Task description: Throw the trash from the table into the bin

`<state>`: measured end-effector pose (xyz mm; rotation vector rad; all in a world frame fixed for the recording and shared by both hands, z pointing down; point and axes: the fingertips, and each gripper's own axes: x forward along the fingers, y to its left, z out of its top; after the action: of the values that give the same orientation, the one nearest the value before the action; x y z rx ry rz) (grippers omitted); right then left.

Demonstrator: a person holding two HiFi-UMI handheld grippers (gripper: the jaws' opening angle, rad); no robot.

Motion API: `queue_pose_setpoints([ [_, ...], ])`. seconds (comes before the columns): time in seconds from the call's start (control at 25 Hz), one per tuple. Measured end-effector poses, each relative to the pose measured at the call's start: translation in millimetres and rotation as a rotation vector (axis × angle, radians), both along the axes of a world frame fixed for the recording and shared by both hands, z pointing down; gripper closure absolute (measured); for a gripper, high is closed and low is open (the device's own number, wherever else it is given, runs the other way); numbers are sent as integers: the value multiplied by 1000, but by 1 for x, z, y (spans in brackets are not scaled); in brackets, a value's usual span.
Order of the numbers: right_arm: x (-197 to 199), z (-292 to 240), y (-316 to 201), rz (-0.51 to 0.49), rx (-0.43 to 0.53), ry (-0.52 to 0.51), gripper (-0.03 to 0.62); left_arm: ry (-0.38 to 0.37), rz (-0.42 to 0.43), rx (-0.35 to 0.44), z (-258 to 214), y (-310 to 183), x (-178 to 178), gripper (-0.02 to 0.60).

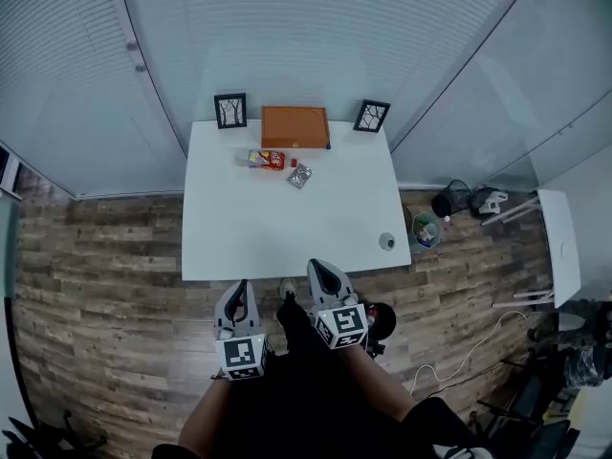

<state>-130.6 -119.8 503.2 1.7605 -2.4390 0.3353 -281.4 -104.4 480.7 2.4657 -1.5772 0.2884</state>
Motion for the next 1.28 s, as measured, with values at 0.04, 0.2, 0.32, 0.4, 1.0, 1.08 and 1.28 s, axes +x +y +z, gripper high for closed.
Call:
queue_pose_setpoints([
  [0.04, 4, 3, -17, -3, -7, 1, 589, 1, -9, -5, -1, -13, 2, 584],
  [0.2, 20, 19, -90, -21, -39, 31, 589, -13, -19, -24, 1, -67, 15, 584],
  [0.32, 36, 37, -148, -38, -63, 63, 589, -18, -30, -38, 5, -115, 30, 584],
  [0.4, 48, 53, -175, -52, -97, 84, 589, -11, -44, -49, 6, -137, 40, 583],
  [1.0, 46, 191, -311, -428, -336, 369, 432, -56, -136, -144, 33, -213, 64, 583],
  [1.08, 47, 200, -326, -476, -336, 412, 398, -60, -149, -164, 37, -216, 63, 583],
  [1.28, 47, 224, -343, -651, -341, 502, 362, -82, -155, -194, 44, -222, 61, 583],
])
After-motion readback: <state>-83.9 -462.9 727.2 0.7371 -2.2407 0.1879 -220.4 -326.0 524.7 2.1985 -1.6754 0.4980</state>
